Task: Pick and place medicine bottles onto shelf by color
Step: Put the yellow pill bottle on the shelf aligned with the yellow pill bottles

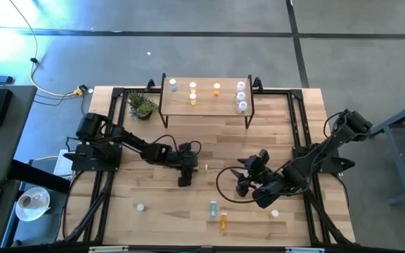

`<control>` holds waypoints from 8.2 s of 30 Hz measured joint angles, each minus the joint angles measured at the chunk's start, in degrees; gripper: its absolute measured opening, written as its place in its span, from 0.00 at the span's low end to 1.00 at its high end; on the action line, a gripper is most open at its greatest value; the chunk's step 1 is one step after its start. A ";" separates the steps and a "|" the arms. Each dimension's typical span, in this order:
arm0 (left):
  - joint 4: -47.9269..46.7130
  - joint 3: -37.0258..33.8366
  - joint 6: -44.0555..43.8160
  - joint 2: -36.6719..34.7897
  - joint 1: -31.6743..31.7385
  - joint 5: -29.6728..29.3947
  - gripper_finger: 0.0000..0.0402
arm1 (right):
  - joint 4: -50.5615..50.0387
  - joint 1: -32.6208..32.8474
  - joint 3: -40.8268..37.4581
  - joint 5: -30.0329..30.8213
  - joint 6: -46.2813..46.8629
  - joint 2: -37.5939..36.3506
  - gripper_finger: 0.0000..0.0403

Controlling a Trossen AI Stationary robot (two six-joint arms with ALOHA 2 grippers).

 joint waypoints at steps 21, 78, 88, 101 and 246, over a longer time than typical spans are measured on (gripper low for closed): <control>26.66 -0.09 1.45 -0.28 -0.04 13.09 0.25 | 12.86 -1.71 1.08 1.80 -21.17 0.02 0.55; 65.92 -0.02 4.40 -0.35 0.31 19.75 0.25 | 23.27 -6.78 13.31 -13.20 -48.98 0.24 0.55; 67.67 -0.02 4.42 -0.35 0.28 19.95 0.25 | 20.07 -6.75 13.22 -15.53 -48.77 0.20 0.55; 67.58 -0.02 4.42 -0.35 0.76 16.54 0.25 | 20.68 -10.21 13.22 -17.22 -48.24 0.90 0.55; -6.37 -23.21 1.41 -61.70 4.96 3.39 0.54 | 8.63 -51.25 40.30 -41.11 -46.20 28.09 0.26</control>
